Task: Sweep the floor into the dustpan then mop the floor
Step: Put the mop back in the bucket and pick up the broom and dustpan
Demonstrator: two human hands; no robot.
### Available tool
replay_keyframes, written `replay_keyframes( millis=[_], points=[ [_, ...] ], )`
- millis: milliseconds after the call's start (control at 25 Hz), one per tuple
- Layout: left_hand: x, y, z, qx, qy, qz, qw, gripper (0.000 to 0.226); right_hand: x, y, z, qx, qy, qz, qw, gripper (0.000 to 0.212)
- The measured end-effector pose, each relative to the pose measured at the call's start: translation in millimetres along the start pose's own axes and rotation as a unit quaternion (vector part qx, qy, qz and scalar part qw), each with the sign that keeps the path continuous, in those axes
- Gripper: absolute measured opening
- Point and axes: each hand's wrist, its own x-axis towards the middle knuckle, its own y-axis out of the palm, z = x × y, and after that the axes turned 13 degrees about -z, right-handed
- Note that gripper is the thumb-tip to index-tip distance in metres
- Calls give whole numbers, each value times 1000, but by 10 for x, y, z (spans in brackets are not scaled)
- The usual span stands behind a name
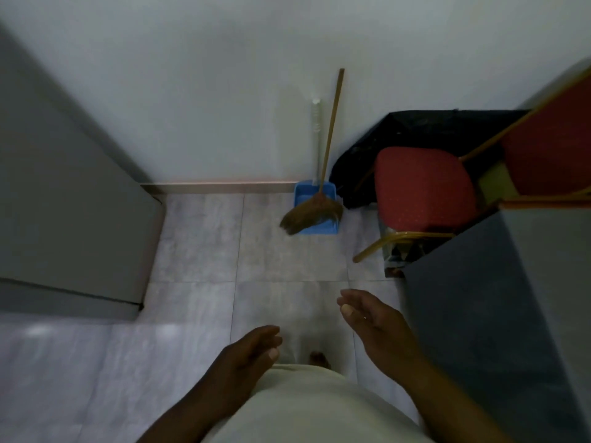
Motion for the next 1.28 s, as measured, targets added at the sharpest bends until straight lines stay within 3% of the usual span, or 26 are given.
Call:
replay_keyframes(
  millis=[680,1080,1280],
  points=[
    [3554,-714,-1911,48,46,59,996,32,2589,-368,571,-33,122,-85,988,16],
    [4324,-280,-2098,35,-48,-22,998,25,4741,-653,869,-59,89,34,994,16],
    [5247,-111,-2372,47,-29,-17,998,32,5873,-540,976,-96,82,24,992,28]
  ],
)
